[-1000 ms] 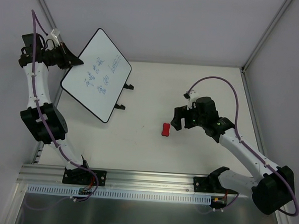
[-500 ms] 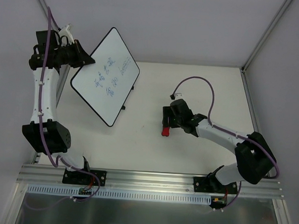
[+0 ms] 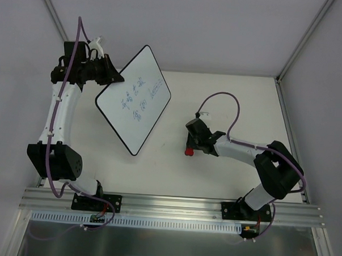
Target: Erase the whiteboard
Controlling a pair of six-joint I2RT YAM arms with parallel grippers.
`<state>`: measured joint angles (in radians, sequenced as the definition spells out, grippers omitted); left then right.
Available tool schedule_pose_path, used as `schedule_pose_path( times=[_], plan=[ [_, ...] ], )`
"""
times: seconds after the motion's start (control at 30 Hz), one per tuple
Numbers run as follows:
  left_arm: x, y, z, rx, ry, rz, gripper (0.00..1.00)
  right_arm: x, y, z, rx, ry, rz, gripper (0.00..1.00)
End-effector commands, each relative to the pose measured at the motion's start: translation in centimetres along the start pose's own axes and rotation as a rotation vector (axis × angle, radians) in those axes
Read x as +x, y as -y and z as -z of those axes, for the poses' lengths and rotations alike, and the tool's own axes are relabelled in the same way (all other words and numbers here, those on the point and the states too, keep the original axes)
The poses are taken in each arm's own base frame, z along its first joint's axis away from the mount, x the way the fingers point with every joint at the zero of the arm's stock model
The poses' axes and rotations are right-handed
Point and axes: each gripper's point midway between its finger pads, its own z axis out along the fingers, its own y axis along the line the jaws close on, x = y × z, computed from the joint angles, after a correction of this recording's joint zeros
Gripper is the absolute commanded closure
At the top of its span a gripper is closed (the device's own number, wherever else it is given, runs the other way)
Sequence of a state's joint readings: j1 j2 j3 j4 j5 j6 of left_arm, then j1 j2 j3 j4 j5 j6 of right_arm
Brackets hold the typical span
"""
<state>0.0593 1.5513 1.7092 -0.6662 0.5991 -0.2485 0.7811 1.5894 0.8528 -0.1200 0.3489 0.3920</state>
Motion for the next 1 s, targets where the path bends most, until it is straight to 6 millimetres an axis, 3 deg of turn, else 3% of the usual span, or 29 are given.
schedule_pose_path(
  times=[0.0,0.1,0.2,0.53,0.57,0.97],
  plan=[
    [-3.6,5.4,3.0,0.121,0.172,-0.083,1.0,-0.4,0.2,-0.1,0.035,0.033,-0.06,0.56],
    [-3.4,6.6,2.7,0.146,0.17,-0.071,1.0,0.1,0.6,-0.3,0.043,0.028,-0.053,0.72],
    [-2.5,8.0,1.6,0.17,0.153,-0.089,1.0,0.9,0.7,-0.6,0.039,0.009,-0.054,0.73],
    [1.9,7.2,-1.2,0.135,0.096,-0.098,1.0,2.2,1.0,-0.9,0.033,-0.021,-0.065,0.67],
    [2.1,6.9,-1.0,0.125,0.102,-0.112,1.0,1.9,0.1,-0.7,-0.004,-0.02,-0.067,0.61],
    [5.4,4.1,-1.6,0.046,0.07,-0.17,1.0,0.0,-1.8,1.4,-0.055,0.064,-0.04,0.49]
  ],
)
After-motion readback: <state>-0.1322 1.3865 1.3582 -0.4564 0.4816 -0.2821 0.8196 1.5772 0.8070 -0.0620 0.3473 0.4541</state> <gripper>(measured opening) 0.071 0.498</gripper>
